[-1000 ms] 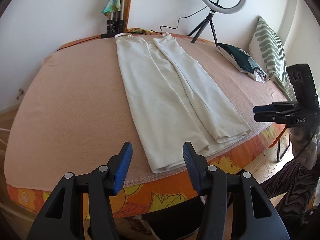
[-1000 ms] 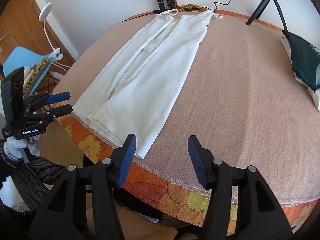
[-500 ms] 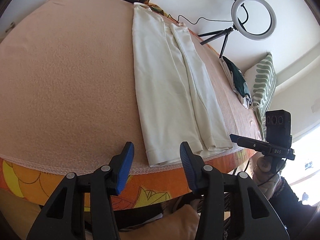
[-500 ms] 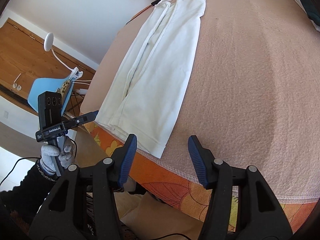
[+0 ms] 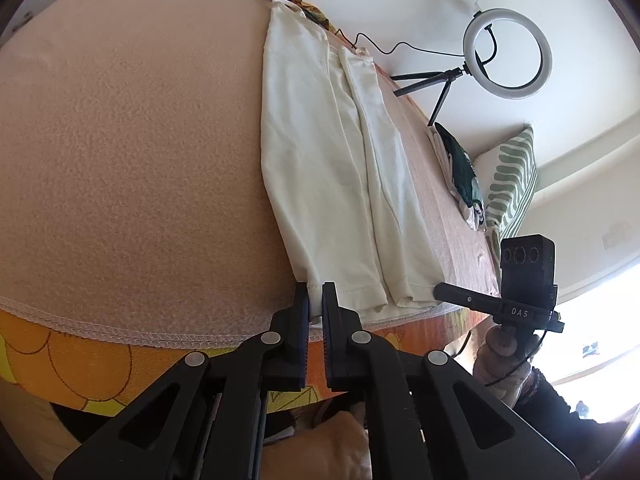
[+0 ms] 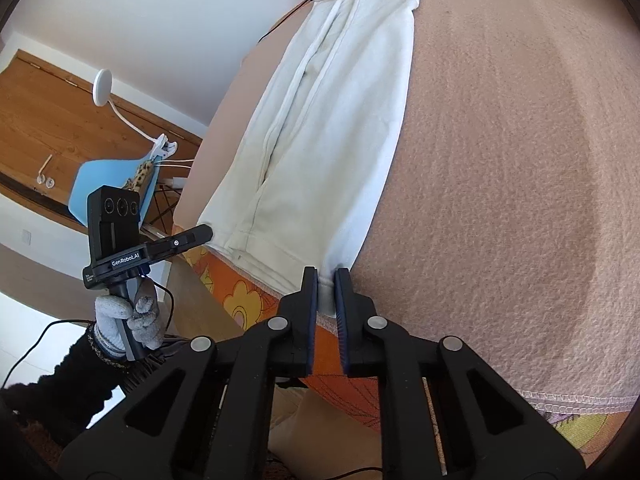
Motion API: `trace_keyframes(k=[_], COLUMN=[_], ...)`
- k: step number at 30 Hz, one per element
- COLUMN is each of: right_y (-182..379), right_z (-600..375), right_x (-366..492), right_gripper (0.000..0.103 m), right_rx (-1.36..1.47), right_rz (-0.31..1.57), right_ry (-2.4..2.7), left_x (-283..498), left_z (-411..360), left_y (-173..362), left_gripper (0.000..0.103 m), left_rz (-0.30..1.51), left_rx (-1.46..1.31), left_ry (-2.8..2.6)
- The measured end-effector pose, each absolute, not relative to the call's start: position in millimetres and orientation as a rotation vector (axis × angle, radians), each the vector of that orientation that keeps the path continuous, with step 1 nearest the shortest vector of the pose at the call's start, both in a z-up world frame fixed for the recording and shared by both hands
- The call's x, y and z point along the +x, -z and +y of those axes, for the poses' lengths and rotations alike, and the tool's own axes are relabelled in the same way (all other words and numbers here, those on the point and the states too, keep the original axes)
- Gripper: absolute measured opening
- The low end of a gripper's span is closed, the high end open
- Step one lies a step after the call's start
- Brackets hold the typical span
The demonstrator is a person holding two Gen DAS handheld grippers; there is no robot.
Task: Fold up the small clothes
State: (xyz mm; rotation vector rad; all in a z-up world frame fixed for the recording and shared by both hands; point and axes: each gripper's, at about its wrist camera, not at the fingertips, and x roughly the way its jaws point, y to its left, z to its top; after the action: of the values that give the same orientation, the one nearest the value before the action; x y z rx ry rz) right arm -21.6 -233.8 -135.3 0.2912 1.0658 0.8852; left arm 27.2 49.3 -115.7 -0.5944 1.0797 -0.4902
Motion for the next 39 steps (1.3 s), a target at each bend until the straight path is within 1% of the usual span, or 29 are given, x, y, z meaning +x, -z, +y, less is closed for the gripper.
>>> trace_keyframes(k=[11, 16, 25, 30, 39], right_y=[115.9, 100.7, 72.1, 66.2, 79.2], right_z=[-244.0, -253.8, -259.4, -258.5, -250.8], right_x=[-16.6, -6.3, 25.5, 48.0, 89.7], right_gripper=[0.006, 0.006, 0.006, 0.006, 0.006], right_rx=[0.426, 0.476, 0.48, 0.511, 0.556], right_rz=[1.01, 0.973, 0.92, 0.905, 0.947], right_ry=[-0.955, -0.955, -0.913, -0.869, -0.772], left_x=[44.4, 57.7, 94.0, 118.7, 159.0], left_z=[44.8, 43.5, 47.8, 48.1, 42.8], left_y=[91.5, 78.8, 58.5, 57.6, 75.3], left_gripper=[0.004, 0.004, 0.004, 0.004, 0.004], left_rz=[1.009, 0.98, 0.932, 0.928, 0.971], left_rx=[-0.656, -0.643, -0.614, -0.588, -0.556], left_ry=[0.523, 0.513, 0.48, 0.445, 0.407])
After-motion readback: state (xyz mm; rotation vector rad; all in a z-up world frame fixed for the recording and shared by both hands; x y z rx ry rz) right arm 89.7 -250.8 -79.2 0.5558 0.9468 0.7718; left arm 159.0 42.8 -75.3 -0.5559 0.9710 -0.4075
